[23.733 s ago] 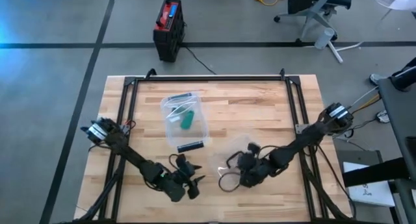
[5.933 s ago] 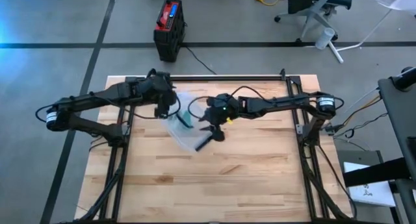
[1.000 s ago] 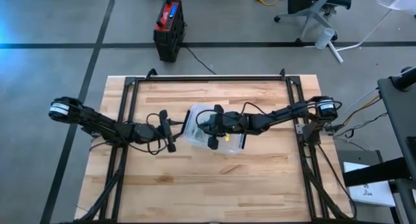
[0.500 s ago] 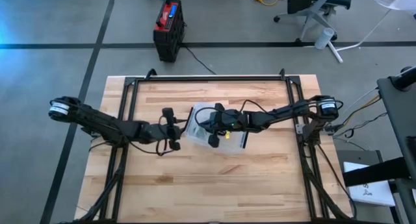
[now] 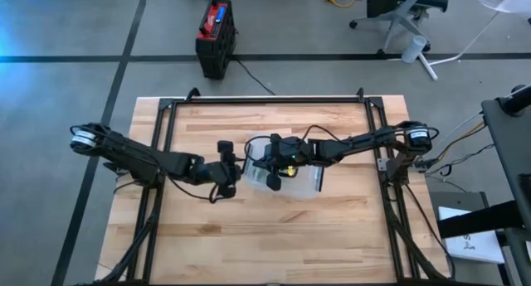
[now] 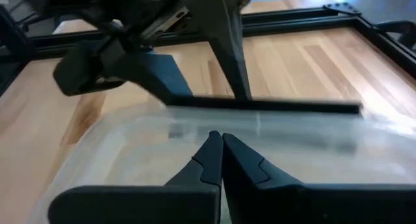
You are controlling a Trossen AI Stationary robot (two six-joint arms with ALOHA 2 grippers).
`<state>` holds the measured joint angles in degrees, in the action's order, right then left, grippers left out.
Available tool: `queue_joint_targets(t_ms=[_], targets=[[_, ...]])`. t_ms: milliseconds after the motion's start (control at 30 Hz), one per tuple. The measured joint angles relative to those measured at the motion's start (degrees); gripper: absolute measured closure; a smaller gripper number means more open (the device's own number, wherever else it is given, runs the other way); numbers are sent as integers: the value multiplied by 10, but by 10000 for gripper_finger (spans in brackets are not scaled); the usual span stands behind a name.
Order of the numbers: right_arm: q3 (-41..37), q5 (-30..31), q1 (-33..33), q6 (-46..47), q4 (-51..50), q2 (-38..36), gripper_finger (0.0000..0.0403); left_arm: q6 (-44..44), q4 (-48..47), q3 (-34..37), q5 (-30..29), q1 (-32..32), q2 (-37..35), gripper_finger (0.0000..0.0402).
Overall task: Roll bandage
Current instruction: Close the transparent bin
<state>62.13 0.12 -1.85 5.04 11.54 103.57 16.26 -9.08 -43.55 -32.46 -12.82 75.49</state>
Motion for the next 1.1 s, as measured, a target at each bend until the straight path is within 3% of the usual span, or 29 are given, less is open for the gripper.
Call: queue_joint_targets(t_ms=[267, 433, 533, 633, 800, 1000, 1100], targets=[[0, -6, -1, -14, 6, 8, 403, 10, -140, -104, 62, 1, 43, 217], [1, -6, 0, -37, 14, 8, 403, -30, -195, -134, 103, 5, 42, 184], [-1, -11, 0, -44, 28, 7, 403, -57, -170, -132, 128, 7, 19, 159], [-1, -9, 4, -55, 52, 0, 403, -109, -57, -132, 136, 8, -12, 141], [-7, 11, 23, -96, 23, -48, 403, -142, -88, -121, 109, -8, -60, 136], [-26, 84, 47, -126, -57, -184, 403, -160, -67, -107, 76, -14, -95, 150], [-50, 102, 55, -119, -126, -259, 403, -169, -3, -92, 80, -15, -91, 154]])
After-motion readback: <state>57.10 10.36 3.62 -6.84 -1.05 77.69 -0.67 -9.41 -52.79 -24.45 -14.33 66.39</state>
